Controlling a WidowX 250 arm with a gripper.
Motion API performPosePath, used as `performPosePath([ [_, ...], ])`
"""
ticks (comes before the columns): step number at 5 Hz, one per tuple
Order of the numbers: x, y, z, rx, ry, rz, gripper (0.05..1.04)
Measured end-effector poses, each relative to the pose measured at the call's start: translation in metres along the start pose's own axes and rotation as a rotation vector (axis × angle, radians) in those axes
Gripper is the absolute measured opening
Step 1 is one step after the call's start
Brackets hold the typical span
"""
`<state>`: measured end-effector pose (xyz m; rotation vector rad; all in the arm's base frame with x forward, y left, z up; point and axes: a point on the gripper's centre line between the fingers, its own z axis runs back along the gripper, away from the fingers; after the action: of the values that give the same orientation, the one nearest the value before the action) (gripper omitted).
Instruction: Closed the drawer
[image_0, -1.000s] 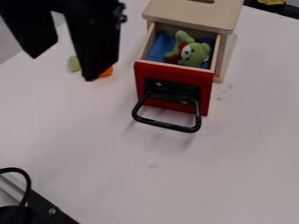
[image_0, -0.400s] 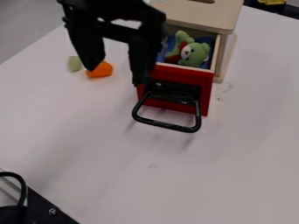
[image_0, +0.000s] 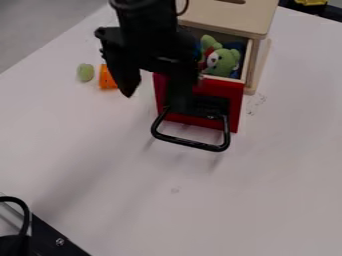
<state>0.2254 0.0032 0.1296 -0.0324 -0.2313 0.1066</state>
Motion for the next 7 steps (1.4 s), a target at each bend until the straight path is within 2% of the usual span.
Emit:
performPosePath([
  [1,0.006,0.008,-0.016,0.029,-0.035,0.031,1.0],
  [2,0.016,0.008,-0.039,-0.019,-0.065,0.059,1.0],
  [5,0.055,0.004,-0.074,0.049,-0.08,0.104,1.001],
  [6,0.066,0.001,-0.081,0.075,-0.076,0.091,1.001],
  [7,0.082,0.003,-0.08,0.079,-0.096,0.119,1.001],
])
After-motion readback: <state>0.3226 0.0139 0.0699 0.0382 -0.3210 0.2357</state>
